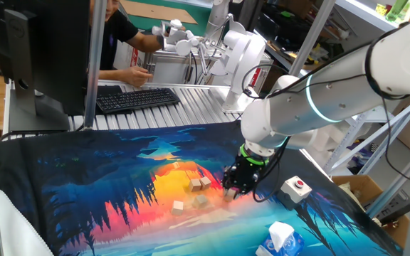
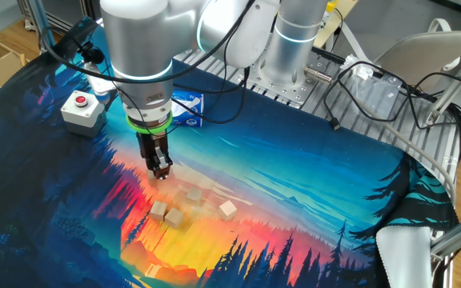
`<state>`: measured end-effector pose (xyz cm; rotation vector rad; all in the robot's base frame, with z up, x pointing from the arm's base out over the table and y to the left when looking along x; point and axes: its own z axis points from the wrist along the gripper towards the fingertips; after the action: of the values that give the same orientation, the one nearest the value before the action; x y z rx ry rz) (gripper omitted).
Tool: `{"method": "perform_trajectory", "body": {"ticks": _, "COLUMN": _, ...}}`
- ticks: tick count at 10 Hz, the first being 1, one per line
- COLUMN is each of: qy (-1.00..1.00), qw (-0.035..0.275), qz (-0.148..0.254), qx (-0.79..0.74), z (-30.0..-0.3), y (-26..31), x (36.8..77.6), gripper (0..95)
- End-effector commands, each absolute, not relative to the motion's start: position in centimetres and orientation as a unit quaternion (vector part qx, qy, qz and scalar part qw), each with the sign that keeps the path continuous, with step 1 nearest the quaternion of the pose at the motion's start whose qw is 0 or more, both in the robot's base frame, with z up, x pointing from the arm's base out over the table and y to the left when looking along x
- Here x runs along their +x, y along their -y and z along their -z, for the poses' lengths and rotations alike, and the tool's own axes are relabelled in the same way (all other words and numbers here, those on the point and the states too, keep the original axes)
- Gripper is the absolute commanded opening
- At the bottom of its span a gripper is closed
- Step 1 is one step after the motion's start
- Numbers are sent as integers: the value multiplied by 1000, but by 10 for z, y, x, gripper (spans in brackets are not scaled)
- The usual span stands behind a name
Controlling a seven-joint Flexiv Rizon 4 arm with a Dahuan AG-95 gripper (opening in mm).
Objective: Stack the blocks in a vertical line of five
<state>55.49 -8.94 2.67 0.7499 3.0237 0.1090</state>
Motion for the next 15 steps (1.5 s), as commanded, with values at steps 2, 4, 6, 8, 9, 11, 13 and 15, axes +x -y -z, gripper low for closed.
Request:
{"method": "perform_trajectory", "body": {"ticks": 2, "qy": -979, "qw": 5, "qz": -33, "qx": 201, "z": -41, "y": 78, "x": 553, "gripper": 0}}
{"method": "perform_trajectory", "body": {"ticks": 4, "qy": -983, "qw": -5, "qz": -27, "qx": 180, "z": -55, "y": 50, "x": 549, "gripper": 0}}
{"method": "perform_trajectory", "body": {"ticks": 6, "qy": -990, "qw": -8, "qz": -27, "qx": 141, "z": -66, "y": 29, "x": 543, "gripper": 0}}
{"method": "perform_trajectory", "body": {"ticks": 8, "qy": -996, "qw": -7, "qz": -29, "qx": 81, "z": -72, "y": 16, "x": 538, "gripper": 0}}
{"method": "perform_trajectory", "body": {"ticks": 9, "qy": -998, "qw": -6, "qz": -29, "qx": 50, "z": -73, "y": 12, "x": 537, "gripper": 0}}
{"method": "perform_trajectory", "body": {"ticks": 11, "qy": -1000, "qw": -3, "qz": -28, "qx": 8, "z": -67, "y": 0, "x": 537, "gripper": 0}}
{"method": "perform_trajectory", "body": {"ticks": 13, "qy": -999, "qw": -2, "qz": -14, "qx": -33, "z": -63, "y": -11, "x": 537, "gripper": 0}}
{"method": "perform_trajectory", "body": {"ticks": 15, "qy": -998, "qw": 1, "qz": 4, "qx": -70, "z": -60, "y": -18, "x": 538, "gripper": 0}}
